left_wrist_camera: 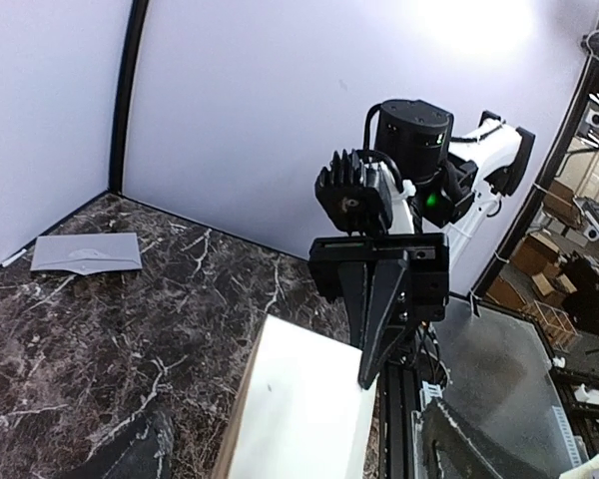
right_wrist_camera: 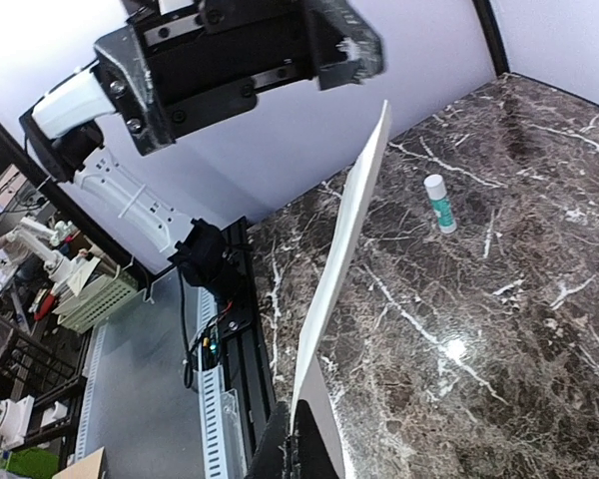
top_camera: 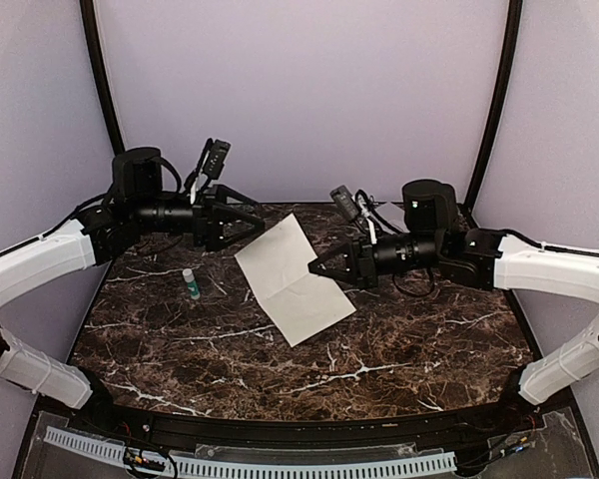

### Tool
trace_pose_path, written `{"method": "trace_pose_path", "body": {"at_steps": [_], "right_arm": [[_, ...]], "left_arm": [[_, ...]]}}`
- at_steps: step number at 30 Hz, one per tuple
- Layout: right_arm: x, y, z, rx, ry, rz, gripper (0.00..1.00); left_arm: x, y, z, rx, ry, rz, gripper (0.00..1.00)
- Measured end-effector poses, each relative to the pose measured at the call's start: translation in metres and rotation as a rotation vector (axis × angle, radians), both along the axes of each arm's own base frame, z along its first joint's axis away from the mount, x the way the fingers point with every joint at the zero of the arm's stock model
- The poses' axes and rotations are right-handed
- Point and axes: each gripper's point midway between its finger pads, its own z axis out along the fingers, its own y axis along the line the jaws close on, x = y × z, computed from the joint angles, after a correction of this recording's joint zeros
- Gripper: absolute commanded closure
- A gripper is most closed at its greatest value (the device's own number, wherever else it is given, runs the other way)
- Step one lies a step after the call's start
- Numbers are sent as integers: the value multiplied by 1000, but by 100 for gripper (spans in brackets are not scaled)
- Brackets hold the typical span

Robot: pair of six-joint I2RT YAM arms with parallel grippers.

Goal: Place the letter into the envelope and seal it
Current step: Fold the letter.

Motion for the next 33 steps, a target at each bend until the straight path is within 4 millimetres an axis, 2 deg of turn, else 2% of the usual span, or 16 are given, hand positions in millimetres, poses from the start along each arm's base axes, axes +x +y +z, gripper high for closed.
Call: {"method": "trace_pose_path", "body": {"at_steps": [5,7,9,13,16,21,23,26,33], "right_arm": [[-21,7,-1,-6,23,108,100],[-27,8,-2,-11,29,141,100],[-32,8,-4,-21,38,162,100],[-36,8,-8,-49,54,192,100],[-37,10,-11,-70,67,207,100],[-37,11,-16,-97,78,216,100],[-37,11,-17,-101,79,218,100],[-38,11,-17,-103,80,220,89],[-39,10,-18,-102,83,229,88]], "left_arm": [[-8,-30,-23,73,53,-125,15],[-15,-35,-33,93,82,-168,20],[-20,-38,-41,107,104,-198,29],[-27,-39,-47,120,126,-239,54],[-32,-39,-48,118,138,-264,65],[-37,-40,-50,115,163,-299,93],[-38,-40,-51,117,173,-306,100],[-39,-40,-51,116,174,-312,100],[-36,-40,-52,122,168,-291,100]]}}
